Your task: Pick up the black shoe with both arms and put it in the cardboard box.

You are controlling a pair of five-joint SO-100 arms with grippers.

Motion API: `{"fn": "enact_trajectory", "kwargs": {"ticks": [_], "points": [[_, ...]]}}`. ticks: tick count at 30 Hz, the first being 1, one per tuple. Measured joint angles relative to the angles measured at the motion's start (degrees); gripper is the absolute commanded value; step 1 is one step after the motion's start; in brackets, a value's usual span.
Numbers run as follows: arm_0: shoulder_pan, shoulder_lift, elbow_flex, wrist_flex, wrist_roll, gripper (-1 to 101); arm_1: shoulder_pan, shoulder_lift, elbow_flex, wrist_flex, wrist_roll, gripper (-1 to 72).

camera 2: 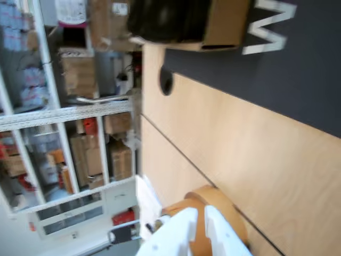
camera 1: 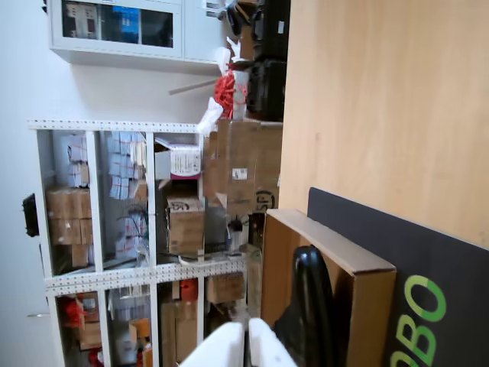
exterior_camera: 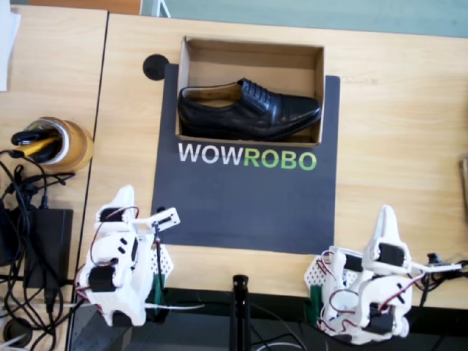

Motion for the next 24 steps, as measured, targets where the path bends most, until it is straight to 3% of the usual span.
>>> {"fn": "enact_trajectory", "kwargs": {"ticks": [16,24], "points": [[-1.4,0.1,27.9,-8.1,3.7,0,-1.3,0.0,41.2,-11.6,0.1,-0.1],[-2.6,0.1,29.4,-9.7,4.1,0,-1.2,0.0,48.9,-14.1,0.4,-0.1]]}}
